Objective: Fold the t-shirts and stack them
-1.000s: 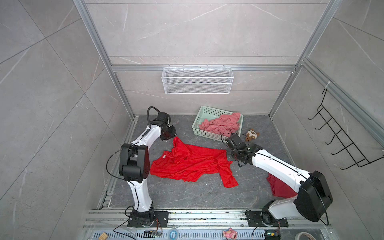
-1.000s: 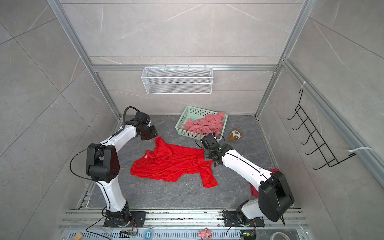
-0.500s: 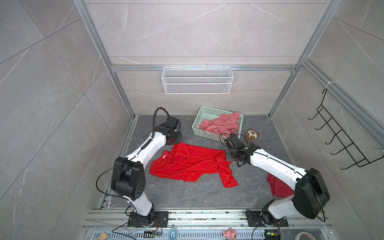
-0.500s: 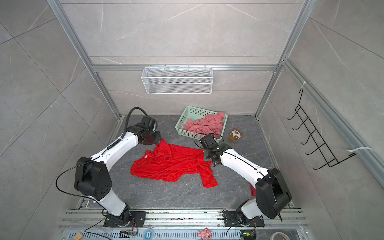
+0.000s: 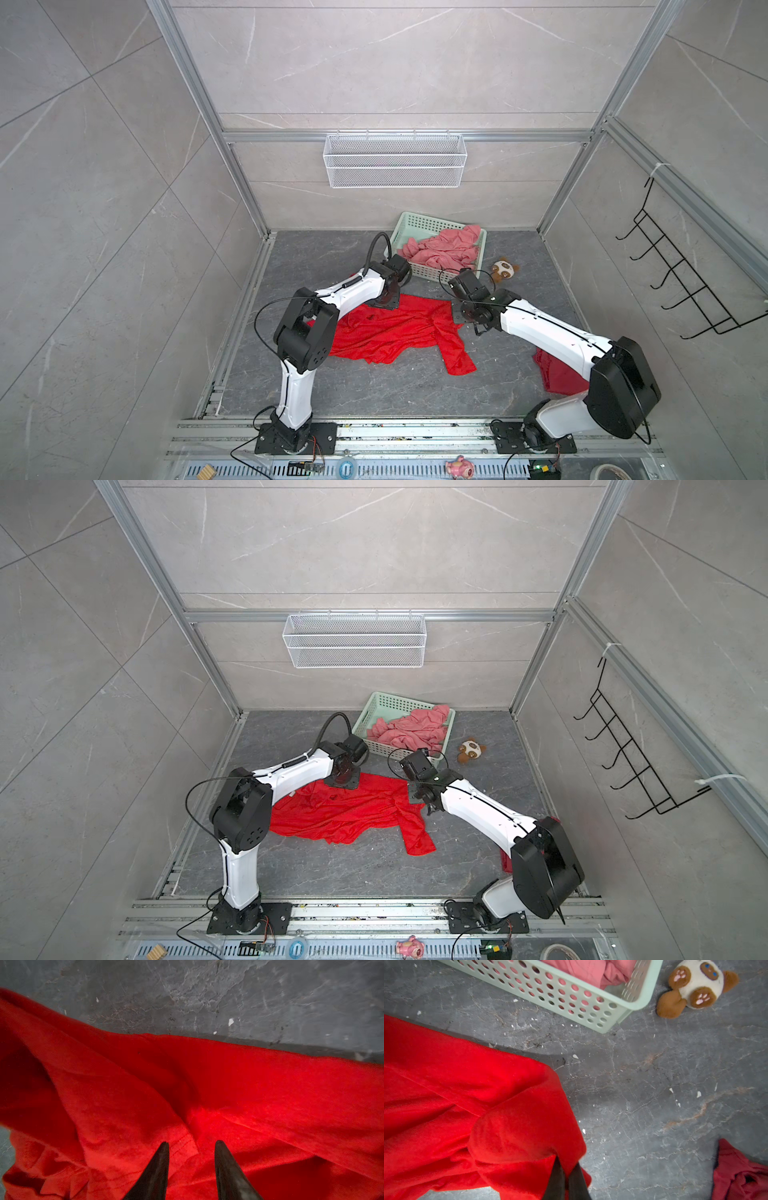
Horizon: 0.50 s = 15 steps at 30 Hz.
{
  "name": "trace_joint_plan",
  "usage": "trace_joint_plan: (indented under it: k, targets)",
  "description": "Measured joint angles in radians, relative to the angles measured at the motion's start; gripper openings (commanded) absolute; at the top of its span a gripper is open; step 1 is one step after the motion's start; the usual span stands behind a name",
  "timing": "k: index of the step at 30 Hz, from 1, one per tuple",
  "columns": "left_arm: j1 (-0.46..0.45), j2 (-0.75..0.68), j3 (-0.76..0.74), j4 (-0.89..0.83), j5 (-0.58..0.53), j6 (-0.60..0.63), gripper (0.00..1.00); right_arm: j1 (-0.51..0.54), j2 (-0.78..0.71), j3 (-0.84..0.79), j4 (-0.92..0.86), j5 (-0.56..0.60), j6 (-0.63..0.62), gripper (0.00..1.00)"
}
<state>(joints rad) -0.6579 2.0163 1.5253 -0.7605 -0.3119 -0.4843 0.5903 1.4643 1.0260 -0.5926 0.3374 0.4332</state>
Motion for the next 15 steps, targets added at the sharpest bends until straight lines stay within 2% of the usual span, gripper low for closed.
trace_joint_plan:
  k: [12,15]
  targets:
    - [0.002,0.056,0.004,-0.029,-0.073,-0.043,0.35,0.000,-0.013,-0.022,0.008,0.000,0.004,0.00]
    - [0.002,0.063,0.004,-0.027,-0.070,-0.053,0.39,0.000,-0.013,-0.022,0.008,0.000,0.004,0.00]
